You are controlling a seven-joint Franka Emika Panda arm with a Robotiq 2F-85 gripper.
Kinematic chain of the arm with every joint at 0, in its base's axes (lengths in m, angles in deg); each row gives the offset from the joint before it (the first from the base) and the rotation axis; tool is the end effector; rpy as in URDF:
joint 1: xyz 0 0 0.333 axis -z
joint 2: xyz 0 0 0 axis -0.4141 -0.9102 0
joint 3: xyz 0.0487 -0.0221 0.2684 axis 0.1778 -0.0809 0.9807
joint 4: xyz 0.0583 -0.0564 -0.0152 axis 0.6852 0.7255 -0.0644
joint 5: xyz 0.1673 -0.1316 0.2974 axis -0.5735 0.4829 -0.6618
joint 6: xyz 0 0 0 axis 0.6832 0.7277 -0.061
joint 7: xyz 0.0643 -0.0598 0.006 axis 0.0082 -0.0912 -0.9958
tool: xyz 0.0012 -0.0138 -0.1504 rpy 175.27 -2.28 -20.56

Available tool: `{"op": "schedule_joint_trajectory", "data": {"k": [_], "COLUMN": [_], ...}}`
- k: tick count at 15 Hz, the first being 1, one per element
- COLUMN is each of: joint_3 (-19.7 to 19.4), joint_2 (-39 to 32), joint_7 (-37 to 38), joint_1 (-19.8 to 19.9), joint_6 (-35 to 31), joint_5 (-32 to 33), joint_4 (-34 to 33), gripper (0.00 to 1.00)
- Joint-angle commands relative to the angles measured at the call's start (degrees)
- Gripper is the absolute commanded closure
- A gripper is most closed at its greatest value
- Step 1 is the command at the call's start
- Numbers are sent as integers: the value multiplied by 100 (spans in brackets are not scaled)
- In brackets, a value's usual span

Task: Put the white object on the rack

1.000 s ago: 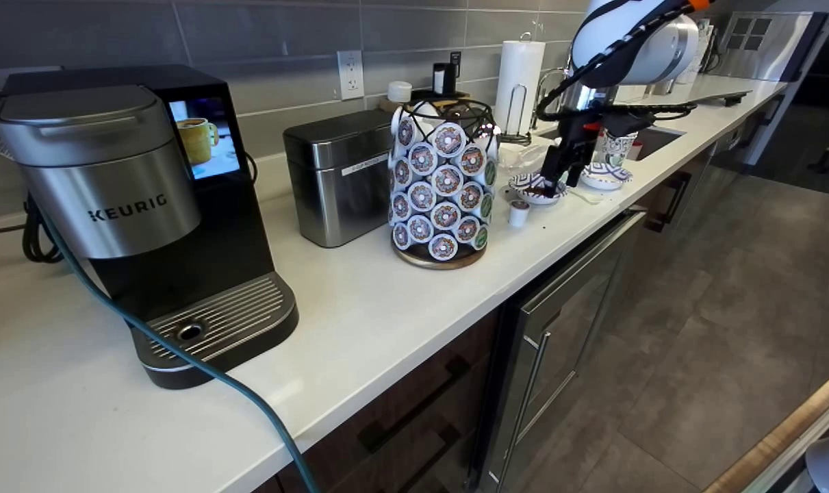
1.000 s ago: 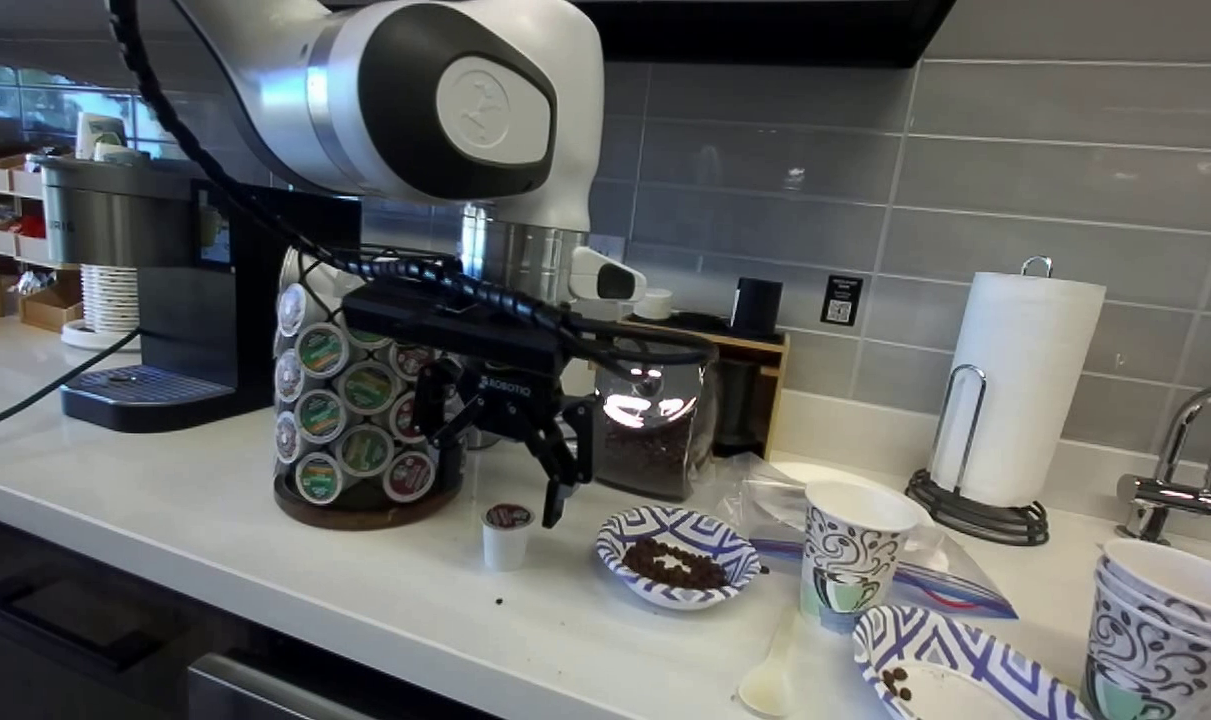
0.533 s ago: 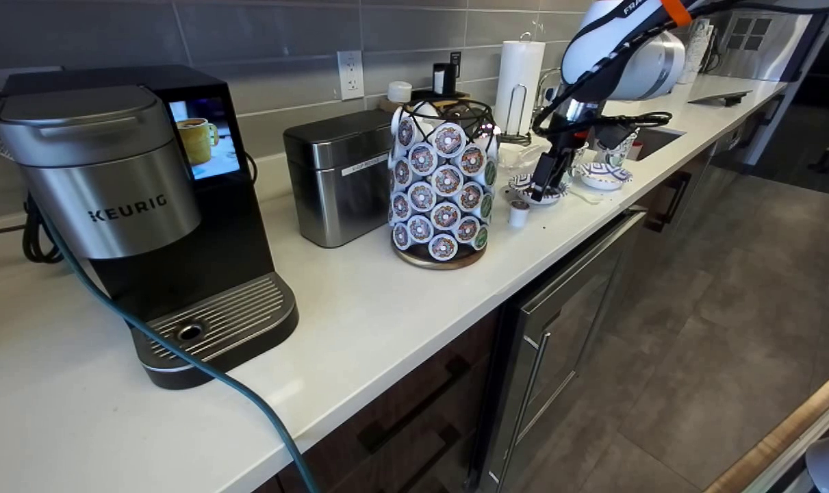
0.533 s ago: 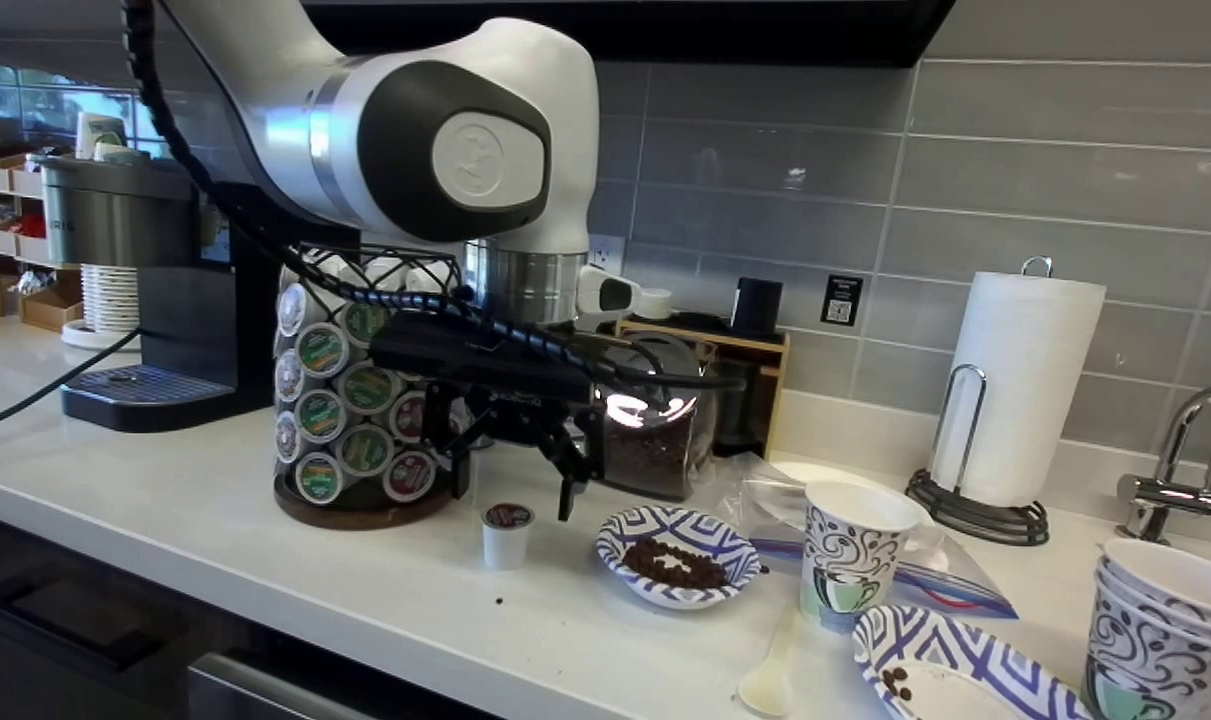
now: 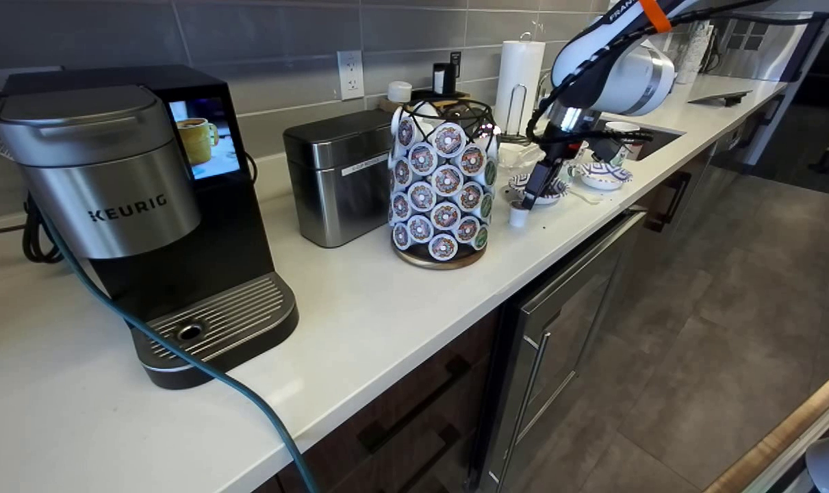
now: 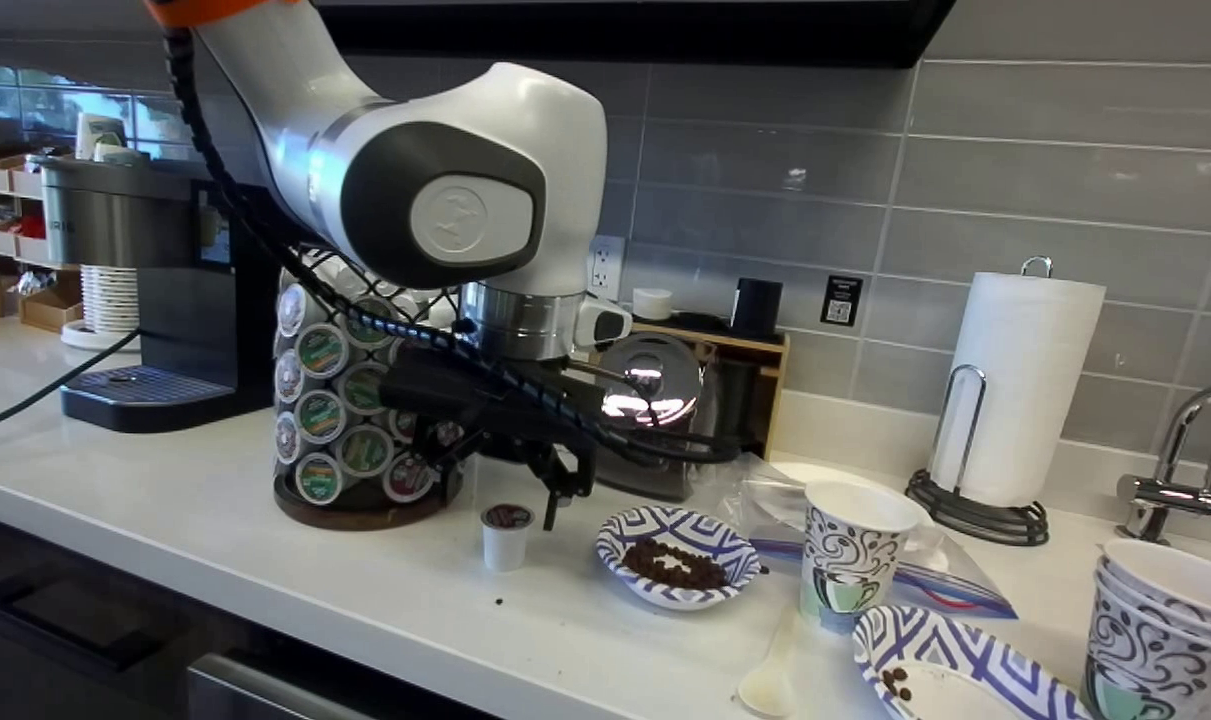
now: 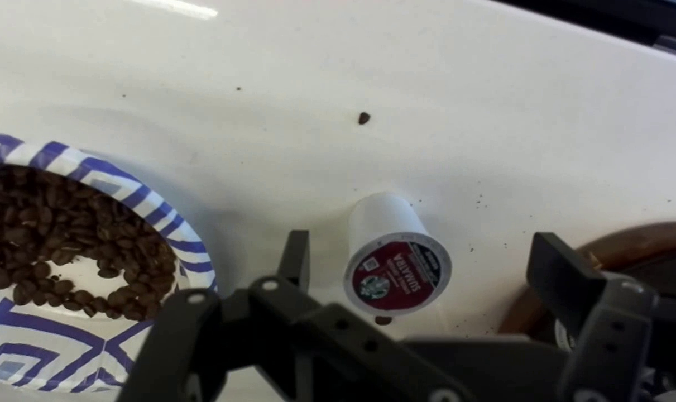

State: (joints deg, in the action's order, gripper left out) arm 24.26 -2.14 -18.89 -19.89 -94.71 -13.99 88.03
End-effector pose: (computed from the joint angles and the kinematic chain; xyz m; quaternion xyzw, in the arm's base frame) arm 0.5469 0.0071 0.2272 -0.9601 -0.2579 -0.0927 0.0554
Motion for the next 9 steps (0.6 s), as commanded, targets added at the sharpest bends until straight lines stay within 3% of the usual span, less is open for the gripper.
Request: {"op": "schedule_joint_trajectory", "data": {"k": [1, 9], "joint_3": [149, 389], "joint_2": [-234, -467], "joint_7": [-383, -660], "joint_1": [155, 364], "joint_6": [-251, -375], "joint_5": [-295, -749], "joint_4": [-92, -276], "gripper": [0, 0]}}
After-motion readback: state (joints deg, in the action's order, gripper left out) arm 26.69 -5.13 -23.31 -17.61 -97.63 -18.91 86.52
